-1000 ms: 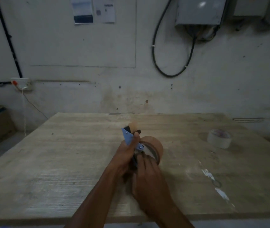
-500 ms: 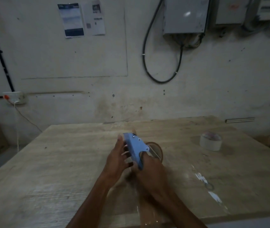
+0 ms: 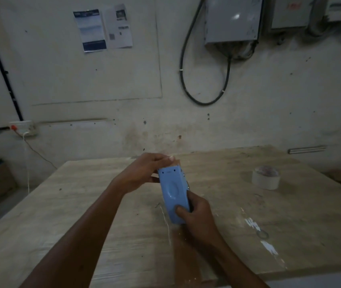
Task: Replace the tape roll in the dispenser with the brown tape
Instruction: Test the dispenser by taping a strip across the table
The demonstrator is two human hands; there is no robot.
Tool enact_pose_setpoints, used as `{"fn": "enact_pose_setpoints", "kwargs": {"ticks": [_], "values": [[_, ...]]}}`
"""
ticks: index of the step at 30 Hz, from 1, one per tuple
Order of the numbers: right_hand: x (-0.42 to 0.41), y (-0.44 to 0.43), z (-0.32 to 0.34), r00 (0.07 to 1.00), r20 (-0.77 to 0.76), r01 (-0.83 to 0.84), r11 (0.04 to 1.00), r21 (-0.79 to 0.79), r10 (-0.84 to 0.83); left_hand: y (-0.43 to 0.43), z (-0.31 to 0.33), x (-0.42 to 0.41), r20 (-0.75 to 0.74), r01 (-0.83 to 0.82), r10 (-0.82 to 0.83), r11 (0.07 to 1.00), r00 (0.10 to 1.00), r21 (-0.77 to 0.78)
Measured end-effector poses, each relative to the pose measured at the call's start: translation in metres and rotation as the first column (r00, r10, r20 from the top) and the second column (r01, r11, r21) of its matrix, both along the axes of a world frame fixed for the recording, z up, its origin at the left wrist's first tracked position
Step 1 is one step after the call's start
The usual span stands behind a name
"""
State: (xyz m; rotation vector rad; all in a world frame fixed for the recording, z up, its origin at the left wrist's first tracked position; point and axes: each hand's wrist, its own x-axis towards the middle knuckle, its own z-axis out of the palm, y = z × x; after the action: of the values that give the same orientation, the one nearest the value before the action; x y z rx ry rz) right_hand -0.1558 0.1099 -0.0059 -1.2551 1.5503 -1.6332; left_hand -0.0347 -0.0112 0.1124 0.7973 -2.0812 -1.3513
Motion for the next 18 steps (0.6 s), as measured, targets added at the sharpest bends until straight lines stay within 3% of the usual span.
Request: {"fn": "enact_pose_setpoints", "kwargs": {"ticks": [6, 9, 14, 16, 18], "values": [[-0.001, 0.007, 0.001, 0.998, 0.022, -0.058, 0.998, -0.035, 0.059, -0.005, 0.012, -0.001, 0.117, 0.017, -0.013, 0.999, 0.993, -0.032], [-0.001, 0.006, 0.000, 0.998, 0.029, -0.056, 0.997, -0.058, 0.057, -0.007, 0.013, -0.002, 0.167, -0.014, 0.035, 0.992, 0.985, -0.123], [0.004, 0.008, -0.001, 0.966, 0.240, -0.079, 0.995, -0.059, 0.091, -0.002, 0.014, -0.008, 0.173, -0.083, 0.125, 0.969, 0.977, -0.232], [0.007, 0.007, 0.003, 0.976, 0.218, -0.008, 1.000, -0.009, 0.010, -0.001, 0.014, -0.010, 0.172, -0.107, 0.152, 0.964, 0.973, -0.243], [0.010, 0.006, 0.011, 0.982, 0.092, 0.164, 0.985, 0.047, -0.168, 0.000, 0.013, -0.013, 0.180, -0.121, 0.167, 0.963, 0.969, -0.241]]}}
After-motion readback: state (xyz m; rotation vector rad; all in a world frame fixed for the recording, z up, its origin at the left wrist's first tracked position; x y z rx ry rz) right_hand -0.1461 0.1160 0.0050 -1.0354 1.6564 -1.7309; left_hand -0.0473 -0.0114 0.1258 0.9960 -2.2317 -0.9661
